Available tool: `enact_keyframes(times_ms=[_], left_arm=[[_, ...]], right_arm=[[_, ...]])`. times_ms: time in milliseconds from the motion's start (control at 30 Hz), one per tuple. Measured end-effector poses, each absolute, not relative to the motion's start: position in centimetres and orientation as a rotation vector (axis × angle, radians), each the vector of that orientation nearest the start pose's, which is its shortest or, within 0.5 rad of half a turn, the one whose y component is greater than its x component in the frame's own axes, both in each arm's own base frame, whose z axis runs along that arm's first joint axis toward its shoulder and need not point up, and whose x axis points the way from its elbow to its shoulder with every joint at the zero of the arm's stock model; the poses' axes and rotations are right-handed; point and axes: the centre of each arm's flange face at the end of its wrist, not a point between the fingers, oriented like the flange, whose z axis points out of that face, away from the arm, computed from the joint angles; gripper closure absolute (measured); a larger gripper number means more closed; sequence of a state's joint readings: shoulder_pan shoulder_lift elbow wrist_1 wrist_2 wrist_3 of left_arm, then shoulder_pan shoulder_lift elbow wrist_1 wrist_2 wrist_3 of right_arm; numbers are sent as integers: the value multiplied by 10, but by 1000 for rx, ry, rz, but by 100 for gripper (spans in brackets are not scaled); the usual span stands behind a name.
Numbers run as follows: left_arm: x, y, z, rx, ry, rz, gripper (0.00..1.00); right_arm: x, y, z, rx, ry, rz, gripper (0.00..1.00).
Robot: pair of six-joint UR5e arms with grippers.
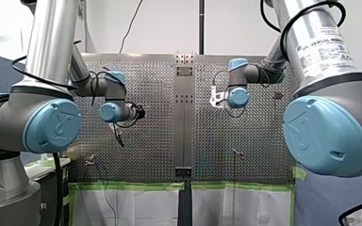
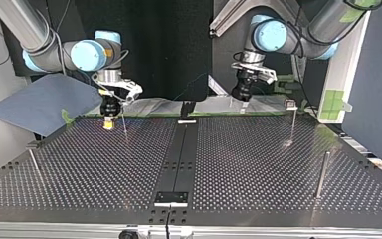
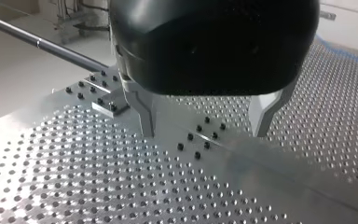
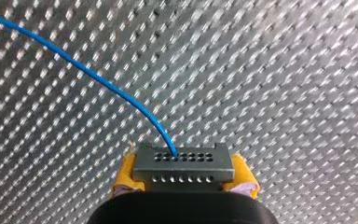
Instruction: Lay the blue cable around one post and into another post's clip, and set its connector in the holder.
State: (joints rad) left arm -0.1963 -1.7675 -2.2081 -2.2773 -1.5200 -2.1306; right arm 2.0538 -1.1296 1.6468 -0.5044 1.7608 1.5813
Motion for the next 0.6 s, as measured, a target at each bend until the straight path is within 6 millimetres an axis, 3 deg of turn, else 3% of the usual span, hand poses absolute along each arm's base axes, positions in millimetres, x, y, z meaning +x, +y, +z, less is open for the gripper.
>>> enact_keyframes(times_ms=[400,600], left_arm=[[408,-257,158,-265,1579,-753,0],[414,-278,164,-287,1544,-813,0]], right_arm=[[442,-478,294,1362,-1036,1476,100],[471,-465,318,1331,-1008,1532,100]])
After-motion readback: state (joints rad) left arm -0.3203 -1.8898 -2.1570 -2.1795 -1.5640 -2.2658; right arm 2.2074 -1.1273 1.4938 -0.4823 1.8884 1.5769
